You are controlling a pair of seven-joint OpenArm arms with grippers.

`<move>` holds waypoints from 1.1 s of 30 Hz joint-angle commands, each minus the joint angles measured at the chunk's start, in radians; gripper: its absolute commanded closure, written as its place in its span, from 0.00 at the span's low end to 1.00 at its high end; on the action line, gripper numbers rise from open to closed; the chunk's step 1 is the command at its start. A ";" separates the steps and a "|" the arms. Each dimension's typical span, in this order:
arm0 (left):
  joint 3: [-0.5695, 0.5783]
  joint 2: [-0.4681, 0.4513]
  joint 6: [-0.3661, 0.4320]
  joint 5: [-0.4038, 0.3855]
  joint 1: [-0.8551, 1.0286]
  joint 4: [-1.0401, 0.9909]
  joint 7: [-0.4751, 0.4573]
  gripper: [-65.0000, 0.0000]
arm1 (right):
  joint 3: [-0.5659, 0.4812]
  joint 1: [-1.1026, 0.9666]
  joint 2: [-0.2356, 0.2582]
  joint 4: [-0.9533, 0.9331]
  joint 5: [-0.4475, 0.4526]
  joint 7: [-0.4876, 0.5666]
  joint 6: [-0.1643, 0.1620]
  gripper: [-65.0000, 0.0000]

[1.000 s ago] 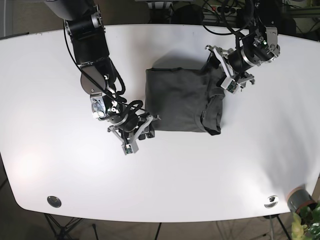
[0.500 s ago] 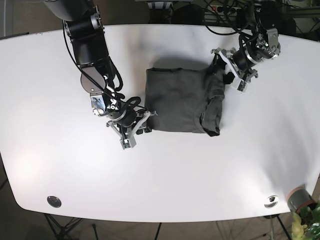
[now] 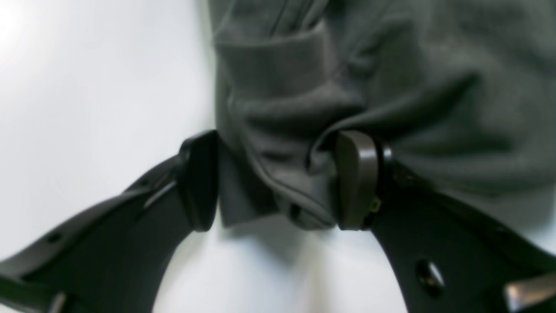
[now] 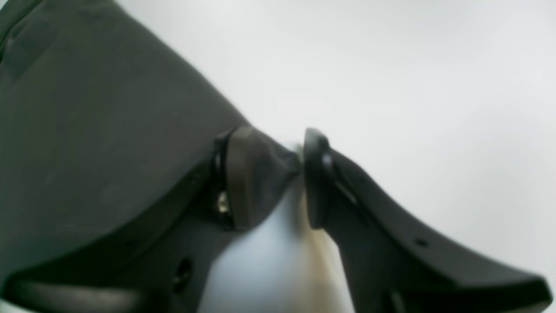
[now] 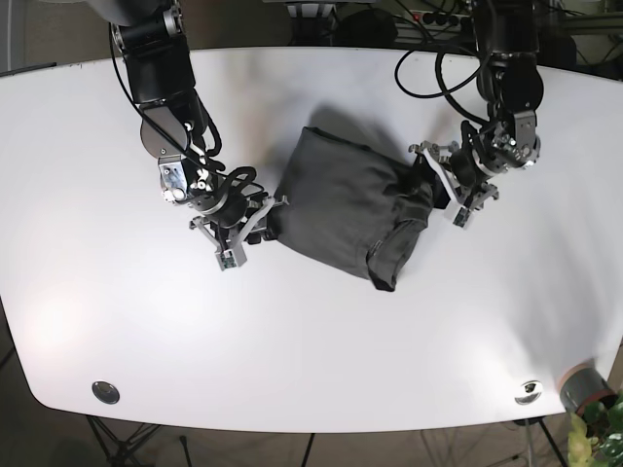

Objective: Fold the T-shirt properly

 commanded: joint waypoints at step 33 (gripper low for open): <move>0.047 -0.051 0.034 0.104 -0.326 -0.027 -0.045 0.43 | -0.043 -0.348 -0.034 0.425 0.010 -0.017 0.003 0.73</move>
